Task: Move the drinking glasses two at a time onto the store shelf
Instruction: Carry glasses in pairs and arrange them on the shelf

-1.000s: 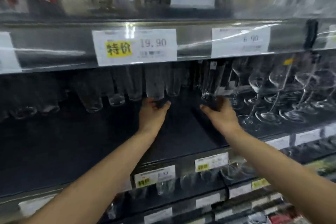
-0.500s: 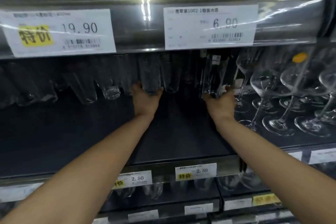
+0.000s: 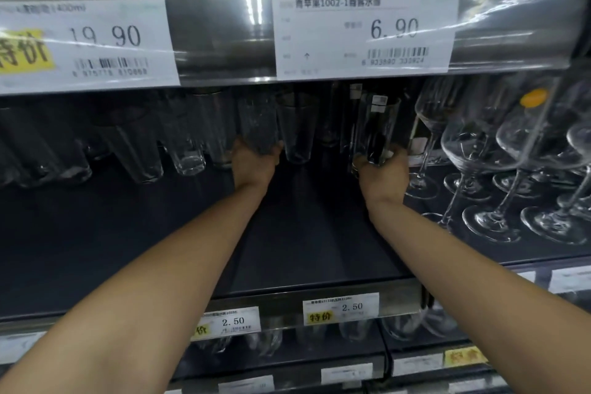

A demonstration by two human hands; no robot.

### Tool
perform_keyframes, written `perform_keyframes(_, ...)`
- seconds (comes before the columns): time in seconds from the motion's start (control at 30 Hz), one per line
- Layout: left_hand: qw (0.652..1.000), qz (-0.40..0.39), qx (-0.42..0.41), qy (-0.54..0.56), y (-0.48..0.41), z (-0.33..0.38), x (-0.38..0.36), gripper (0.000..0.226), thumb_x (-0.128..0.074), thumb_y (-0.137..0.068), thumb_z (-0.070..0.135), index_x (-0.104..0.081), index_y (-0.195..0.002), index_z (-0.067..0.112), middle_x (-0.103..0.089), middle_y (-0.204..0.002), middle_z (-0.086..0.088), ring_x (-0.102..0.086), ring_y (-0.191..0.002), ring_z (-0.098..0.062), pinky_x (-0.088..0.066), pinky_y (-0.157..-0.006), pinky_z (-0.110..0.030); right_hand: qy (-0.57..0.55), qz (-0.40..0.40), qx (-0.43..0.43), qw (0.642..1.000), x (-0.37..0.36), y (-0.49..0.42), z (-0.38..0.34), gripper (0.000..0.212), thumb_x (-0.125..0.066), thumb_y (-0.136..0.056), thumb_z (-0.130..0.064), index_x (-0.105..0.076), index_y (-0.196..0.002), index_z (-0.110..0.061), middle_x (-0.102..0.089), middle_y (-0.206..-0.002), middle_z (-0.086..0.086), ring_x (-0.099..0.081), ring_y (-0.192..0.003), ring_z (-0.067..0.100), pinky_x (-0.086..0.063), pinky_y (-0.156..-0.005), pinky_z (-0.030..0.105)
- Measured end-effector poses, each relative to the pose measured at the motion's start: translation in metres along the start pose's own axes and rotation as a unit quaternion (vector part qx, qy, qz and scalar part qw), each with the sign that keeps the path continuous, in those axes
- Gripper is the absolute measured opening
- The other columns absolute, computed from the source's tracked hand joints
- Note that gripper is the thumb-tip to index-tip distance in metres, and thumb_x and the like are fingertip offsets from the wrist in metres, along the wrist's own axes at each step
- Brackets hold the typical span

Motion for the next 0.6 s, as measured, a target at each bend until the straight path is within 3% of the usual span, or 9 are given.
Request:
perform_keyframes(0.17, 1.0, 0.005, 0.004, -0.005, -0.003, -0.002, 0.002, 0.073, -0.079, -0.08, 0.037, -0.046, -0.136, 0.003, -0.061, -0.129, -0.011, -0.059, -0.118, -0.023, -0.048, -0.103, -0.033, 0.012, 0.002, -0.002, 1.0, -0.001, 0.0, -0.002, 0.067, -0.079, -0.08, -0.038, -0.047, -0.137, -0.02, -0.048, -0.134, 0.015, -0.048, -0.122, 0.031, -0.042, -0.106, 0.044)
perform_keyframes(0.3, 1.0, -0.006, 0.012, -0.003, 0.002, -0.007, 0.005, 0.079, -0.08, -0.076, 0.043, -0.046, -0.137, 0.008, -0.063, -0.127, -0.004, -0.061, -0.112, -0.017, -0.05, -0.098, -0.027, 0.003, 0.007, 0.003, 1.0, 0.0, 0.004, -0.004, 0.064, -0.08, -0.078, -0.036, -0.05, -0.131, -0.017, -0.049, -0.132, 0.014, -0.051, -0.12, 0.029, -0.043, -0.103, 0.04)
perform_keyframes(0.47, 1.0, -0.019, 0.021, -0.006, 0.019, -0.01, 0.013, 0.07, -0.083, -0.073, 0.038, -0.042, -0.124, 0.013, -0.06, -0.117, 0.002, -0.061, -0.101, -0.01, -0.045, -0.078, -0.009, -0.03, -0.005, 0.001, 1.0, 0.005, 0.011, -0.006, 0.052, -0.083, -0.073, -0.029, -0.042, -0.103, -0.02, -0.062, -0.107, 0.005, -0.062, -0.096, 0.023, -0.053, -0.087, 0.036)
perform_keyframes(0.5, 1.0, -0.014, 0.021, -0.008, 0.025, -0.009, 0.017, 0.072, -0.084, -0.071, 0.037, -0.041, -0.123, 0.013, -0.058, -0.116, 0.003, -0.06, -0.101, -0.009, -0.045, -0.079, -0.007, -0.033, -0.014, 0.0, 0.999, 0.007, 0.013, -0.006, 0.053, -0.084, -0.073, -0.027, -0.04, -0.102, -0.02, -0.061, -0.104, 0.003, -0.062, -0.094, 0.022, -0.052, -0.083, 0.033)
perform_keyframes(0.6, 0.999, -0.002, -0.011, -0.037, 0.043, -0.002, 0.032, 0.086, -0.085, -0.064, 0.044, -0.04, -0.129, 0.011, -0.048, -0.125, 0.0, -0.05, -0.114, -0.012, -0.043, -0.1, -0.021, -0.03, -0.062, 0.025, 0.997, 0.01, 0.022, -0.005, 0.061, -0.085, -0.065, -0.031, -0.041, -0.105, -0.023, -0.061, -0.11, 0.002, -0.062, -0.099, 0.02, -0.052, -0.087, 0.033)
Point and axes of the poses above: each hand's wrist, its own y-axis away from the middle knuckle, its own x-axis out of the back of the hand, z = x × y, the point moved 6 cm from there along -y, towards the middle knuckle
